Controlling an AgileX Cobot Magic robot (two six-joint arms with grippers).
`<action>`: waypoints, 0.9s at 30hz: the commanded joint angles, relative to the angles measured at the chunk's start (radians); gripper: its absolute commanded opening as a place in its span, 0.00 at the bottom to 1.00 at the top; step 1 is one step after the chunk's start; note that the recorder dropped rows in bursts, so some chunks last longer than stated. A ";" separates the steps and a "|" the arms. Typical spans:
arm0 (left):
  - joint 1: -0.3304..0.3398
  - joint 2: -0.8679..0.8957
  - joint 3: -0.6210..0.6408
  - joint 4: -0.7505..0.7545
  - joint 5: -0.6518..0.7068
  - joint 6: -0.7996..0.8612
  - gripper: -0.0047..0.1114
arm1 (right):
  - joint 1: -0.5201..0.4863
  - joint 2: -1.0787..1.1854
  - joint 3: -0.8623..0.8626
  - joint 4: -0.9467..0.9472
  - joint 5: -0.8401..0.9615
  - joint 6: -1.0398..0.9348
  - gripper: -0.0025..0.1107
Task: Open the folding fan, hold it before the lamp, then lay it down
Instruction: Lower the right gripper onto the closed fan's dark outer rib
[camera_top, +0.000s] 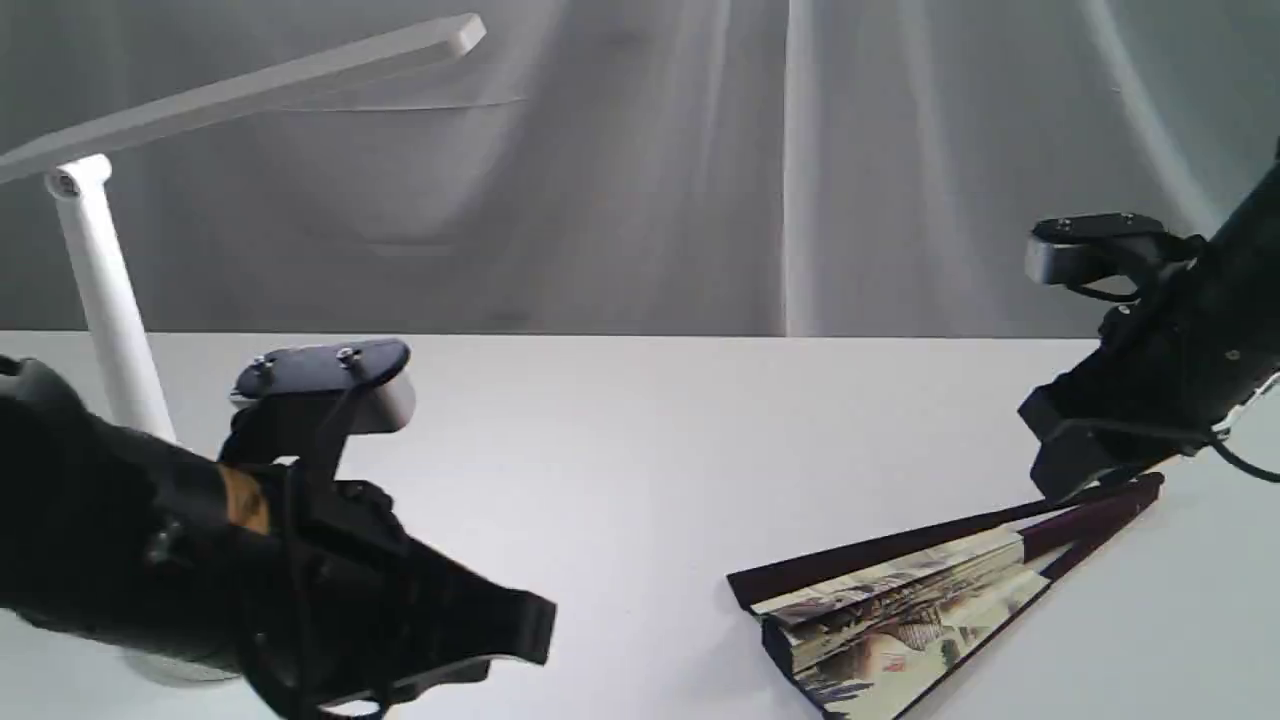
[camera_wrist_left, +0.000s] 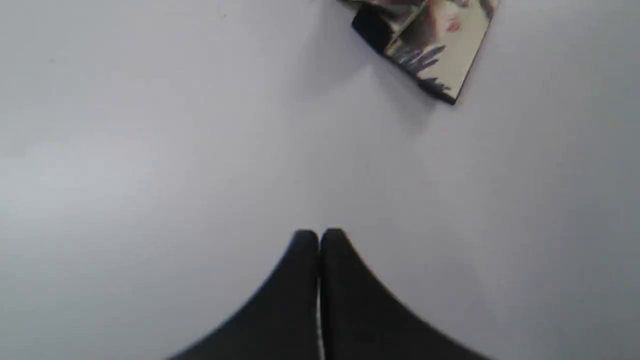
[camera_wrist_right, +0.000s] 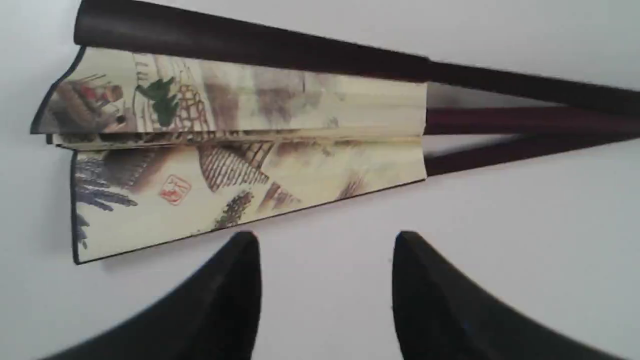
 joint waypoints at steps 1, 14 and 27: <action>-0.006 0.055 -0.038 -0.015 -0.053 -0.010 0.04 | -0.005 0.044 -0.066 0.015 0.003 -0.085 0.40; -0.010 0.197 -0.117 -0.035 -0.135 -0.004 0.04 | 0.009 0.239 -0.181 0.079 -0.013 -0.146 0.40; -0.010 0.196 -0.117 -0.035 -0.156 -0.004 0.04 | 0.009 0.339 -0.345 -0.012 -0.109 -0.300 0.40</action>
